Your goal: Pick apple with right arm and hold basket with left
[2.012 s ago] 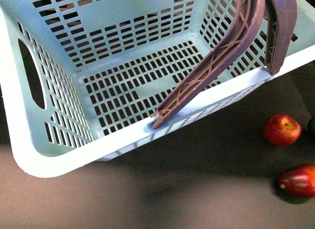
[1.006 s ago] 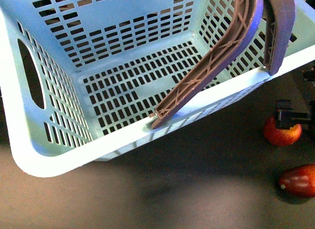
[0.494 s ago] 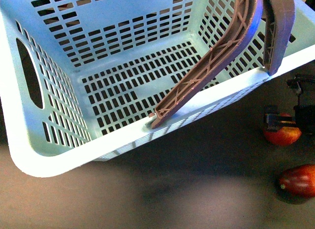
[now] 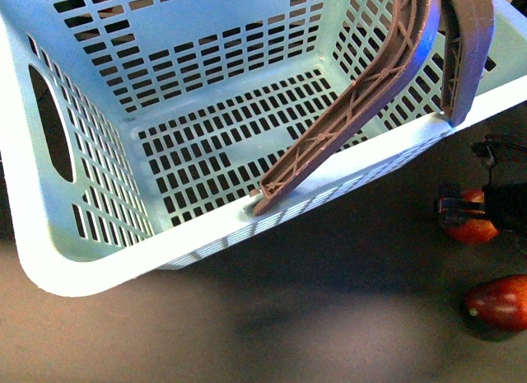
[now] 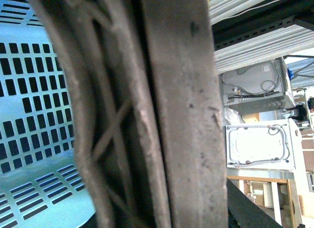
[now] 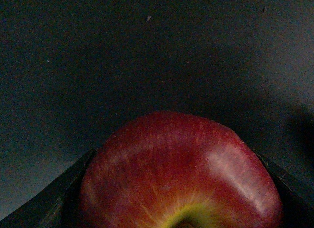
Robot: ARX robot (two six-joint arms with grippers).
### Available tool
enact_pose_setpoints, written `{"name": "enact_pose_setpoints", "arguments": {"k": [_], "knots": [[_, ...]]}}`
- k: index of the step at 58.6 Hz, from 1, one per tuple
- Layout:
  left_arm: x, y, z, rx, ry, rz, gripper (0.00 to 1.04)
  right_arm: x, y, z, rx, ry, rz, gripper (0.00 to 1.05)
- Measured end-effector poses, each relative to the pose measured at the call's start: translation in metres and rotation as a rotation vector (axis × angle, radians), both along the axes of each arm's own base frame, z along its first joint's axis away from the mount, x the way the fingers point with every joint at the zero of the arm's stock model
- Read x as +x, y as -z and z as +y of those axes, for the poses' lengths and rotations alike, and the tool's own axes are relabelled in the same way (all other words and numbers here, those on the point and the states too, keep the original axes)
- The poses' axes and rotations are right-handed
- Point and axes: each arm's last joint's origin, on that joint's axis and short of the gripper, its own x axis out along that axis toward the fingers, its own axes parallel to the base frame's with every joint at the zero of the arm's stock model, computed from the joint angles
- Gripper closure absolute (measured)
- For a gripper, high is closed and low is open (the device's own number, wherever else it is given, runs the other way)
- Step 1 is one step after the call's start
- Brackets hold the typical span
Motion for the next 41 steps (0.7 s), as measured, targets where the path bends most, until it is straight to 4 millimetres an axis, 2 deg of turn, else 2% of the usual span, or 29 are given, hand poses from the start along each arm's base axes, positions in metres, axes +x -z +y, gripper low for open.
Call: {"name": "enact_pose_setpoints", "arguments": {"k": [9, 20, 24, 29, 35, 41], "knots": [[0.000, 0.000, 0.000, 0.000, 0.000, 0.000, 0.79, -0.011, -0.010, -0.004, 0.006, 0.017, -0.010, 0.24], [0.000, 0.000, 0.000, 0.000, 0.000, 0.000, 0.79, -0.024, -0.051, -0.011, 0.012, 0.026, -0.109, 0.24], [0.000, 0.000, 0.000, 0.000, 0.000, 0.000, 0.79, -0.031, -0.082, -0.014, 0.023, 0.020, -0.190, 0.24], [0.000, 0.000, 0.000, 0.000, 0.000, 0.000, 0.79, -0.038, -0.110, -0.015, 0.031, 0.013, -0.255, 0.24], [0.000, 0.000, 0.000, 0.000, 0.000, 0.000, 0.79, -0.055, -0.160, -0.014, 0.049, 0.004, -0.363, 0.24], [0.000, 0.000, 0.000, 0.000, 0.000, 0.000, 0.79, -0.074, -0.212, -0.005, 0.075, -0.010, -0.488, 0.24]]}}
